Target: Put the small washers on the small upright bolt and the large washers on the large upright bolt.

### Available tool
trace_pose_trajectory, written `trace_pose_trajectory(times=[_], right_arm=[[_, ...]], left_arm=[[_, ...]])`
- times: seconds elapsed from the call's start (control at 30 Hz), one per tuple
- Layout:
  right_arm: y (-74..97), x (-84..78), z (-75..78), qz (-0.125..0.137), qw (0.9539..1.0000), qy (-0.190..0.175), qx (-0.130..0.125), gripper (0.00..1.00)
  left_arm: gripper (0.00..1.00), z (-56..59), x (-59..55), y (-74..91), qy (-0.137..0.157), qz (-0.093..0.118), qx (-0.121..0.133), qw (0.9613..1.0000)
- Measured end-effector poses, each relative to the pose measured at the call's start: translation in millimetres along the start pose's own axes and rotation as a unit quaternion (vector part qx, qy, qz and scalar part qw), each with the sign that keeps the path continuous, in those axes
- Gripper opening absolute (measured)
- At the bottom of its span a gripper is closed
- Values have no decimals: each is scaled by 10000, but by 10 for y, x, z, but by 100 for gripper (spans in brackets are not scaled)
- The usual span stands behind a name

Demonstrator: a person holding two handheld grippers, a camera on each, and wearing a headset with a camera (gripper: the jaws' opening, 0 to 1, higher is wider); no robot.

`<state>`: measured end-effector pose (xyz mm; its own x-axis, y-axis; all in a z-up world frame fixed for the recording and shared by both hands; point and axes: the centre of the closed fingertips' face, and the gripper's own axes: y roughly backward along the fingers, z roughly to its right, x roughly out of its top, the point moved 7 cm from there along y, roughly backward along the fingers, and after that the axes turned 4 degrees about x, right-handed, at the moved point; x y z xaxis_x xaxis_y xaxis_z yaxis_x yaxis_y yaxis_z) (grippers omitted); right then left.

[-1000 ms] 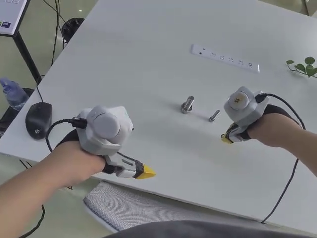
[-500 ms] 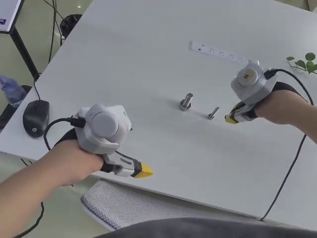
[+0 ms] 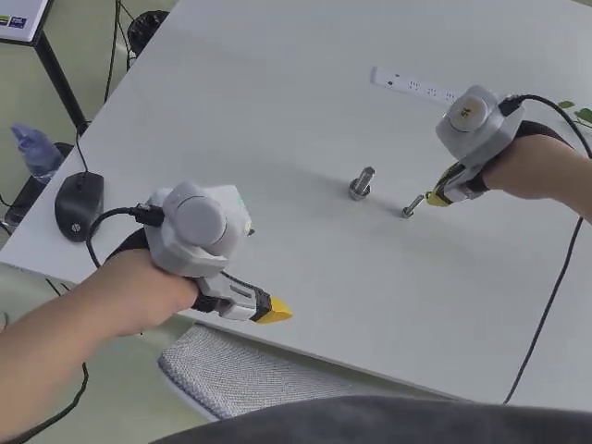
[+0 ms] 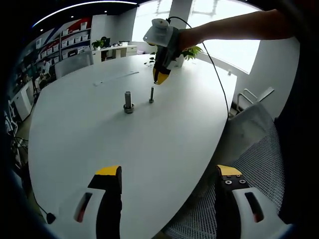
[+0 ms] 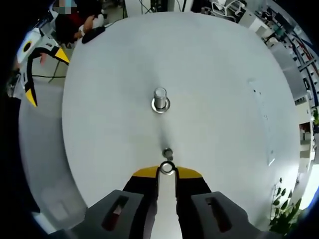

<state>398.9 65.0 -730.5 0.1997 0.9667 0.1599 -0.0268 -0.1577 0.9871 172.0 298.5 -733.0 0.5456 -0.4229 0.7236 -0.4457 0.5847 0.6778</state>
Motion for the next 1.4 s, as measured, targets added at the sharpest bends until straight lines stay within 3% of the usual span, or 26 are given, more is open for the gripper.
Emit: trace_pose_trajectory(times=[0.67,1.4], right_arm=[[-182,25,76,-145,9998,118,14,13],[-312,3,40,-244,9995,150,101,13]], left_arm=[[73,-34,-109,-10,63,-216,-44,9997],[72,-46,-88,-58,-18,-307,-109,9995]])
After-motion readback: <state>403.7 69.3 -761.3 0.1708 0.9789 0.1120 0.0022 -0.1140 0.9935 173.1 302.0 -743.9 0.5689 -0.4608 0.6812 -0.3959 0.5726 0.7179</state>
